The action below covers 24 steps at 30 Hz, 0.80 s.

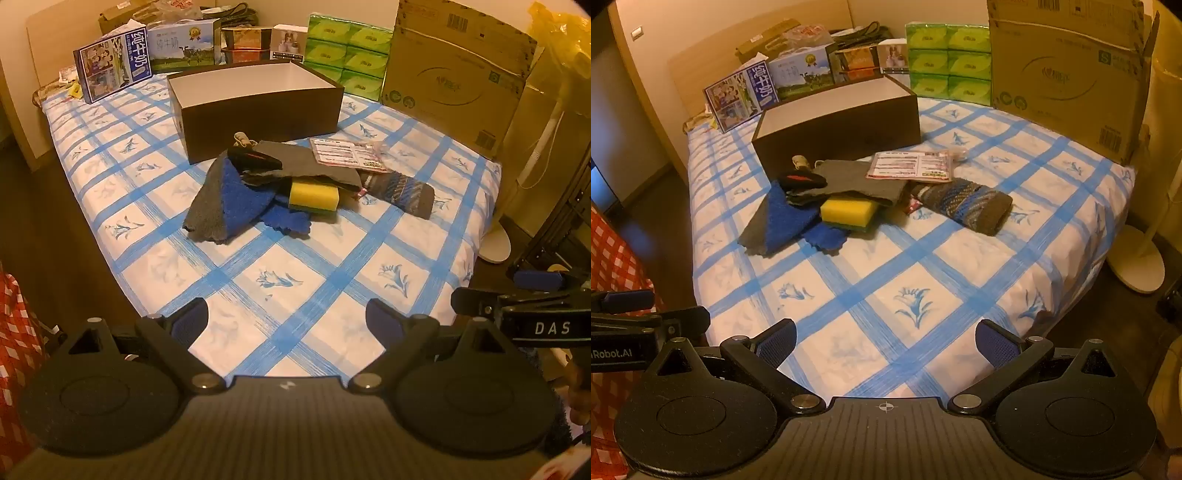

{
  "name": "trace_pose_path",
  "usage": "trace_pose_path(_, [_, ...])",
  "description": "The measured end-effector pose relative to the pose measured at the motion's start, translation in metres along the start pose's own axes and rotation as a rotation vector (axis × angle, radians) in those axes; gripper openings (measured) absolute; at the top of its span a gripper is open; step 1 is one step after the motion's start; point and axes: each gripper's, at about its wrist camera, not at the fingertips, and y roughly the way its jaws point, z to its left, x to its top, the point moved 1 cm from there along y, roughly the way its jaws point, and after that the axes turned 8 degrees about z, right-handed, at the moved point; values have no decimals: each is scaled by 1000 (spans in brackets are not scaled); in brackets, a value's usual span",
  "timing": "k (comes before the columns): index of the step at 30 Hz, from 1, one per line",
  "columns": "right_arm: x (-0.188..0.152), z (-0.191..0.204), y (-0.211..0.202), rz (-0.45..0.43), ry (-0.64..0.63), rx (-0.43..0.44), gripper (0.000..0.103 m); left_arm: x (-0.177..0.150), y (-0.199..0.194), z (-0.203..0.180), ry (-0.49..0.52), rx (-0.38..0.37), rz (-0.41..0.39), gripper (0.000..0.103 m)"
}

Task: Organize soft objects

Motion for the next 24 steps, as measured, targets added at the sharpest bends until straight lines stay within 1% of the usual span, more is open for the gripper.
trace_pose_path(1, [0, 0, 0, -1, 1, 1, 103, 0, 0, 0, 4, 7, -10, 91])
trace_pose_path(14, [1, 0, 1, -4, 3, 7, 103, -3, -3, 2, 4, 5, -3, 91])
trace_pose_path(24, [2, 0, 2, -3, 4, 8, 103, 0, 2, 1, 6, 5, -1, 91])
